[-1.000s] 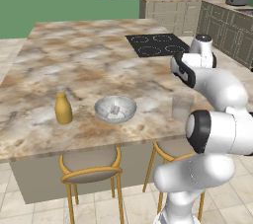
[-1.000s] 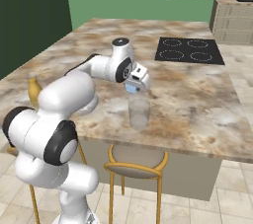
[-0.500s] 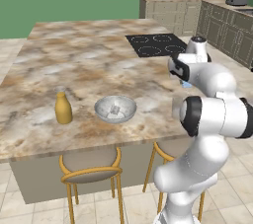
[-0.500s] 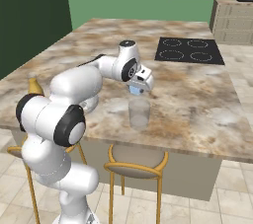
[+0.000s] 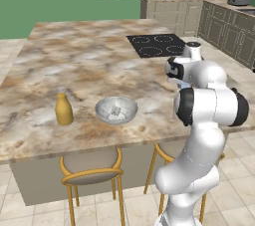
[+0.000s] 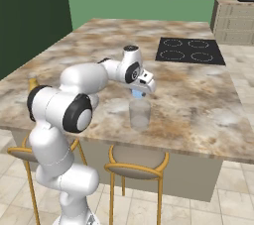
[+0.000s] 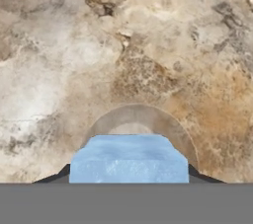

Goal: There are two ice cubes in the ice bowl. Place both ice cubes in the glass cup.

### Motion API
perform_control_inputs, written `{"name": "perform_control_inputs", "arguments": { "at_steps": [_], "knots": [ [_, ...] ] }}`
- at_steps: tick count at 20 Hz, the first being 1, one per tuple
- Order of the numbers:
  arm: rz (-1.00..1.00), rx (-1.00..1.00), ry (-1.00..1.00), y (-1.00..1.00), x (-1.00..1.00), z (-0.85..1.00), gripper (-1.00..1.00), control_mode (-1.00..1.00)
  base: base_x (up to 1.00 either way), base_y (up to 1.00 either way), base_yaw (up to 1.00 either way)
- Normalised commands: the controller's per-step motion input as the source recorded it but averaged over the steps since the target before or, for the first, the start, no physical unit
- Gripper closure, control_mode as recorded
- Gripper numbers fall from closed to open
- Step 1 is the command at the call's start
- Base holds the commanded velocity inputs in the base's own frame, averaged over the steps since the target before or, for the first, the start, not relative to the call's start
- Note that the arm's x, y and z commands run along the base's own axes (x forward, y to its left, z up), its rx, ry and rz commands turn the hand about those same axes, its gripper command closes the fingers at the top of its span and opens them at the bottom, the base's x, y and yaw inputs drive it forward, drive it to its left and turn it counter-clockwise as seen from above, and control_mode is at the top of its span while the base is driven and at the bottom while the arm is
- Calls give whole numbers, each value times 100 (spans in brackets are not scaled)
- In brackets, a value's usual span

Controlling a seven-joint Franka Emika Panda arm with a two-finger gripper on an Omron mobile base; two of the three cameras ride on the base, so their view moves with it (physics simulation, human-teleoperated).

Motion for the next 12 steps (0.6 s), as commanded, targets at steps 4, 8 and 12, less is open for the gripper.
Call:
{"name": "perform_control_inputs", "arguments": {
  "at_steps": [4, 8, 12],
  "knots": [
    [0, 1, 5, 0, 18, -39, 100, -100, 0, 0, 0],
    [0, 10, 3, -4, 15, -29, 100, -100, 0, 0, 0],
    [0, 11, 1, -8, 23, -12, 100, -100, 0, 0, 0]
  ]
}}
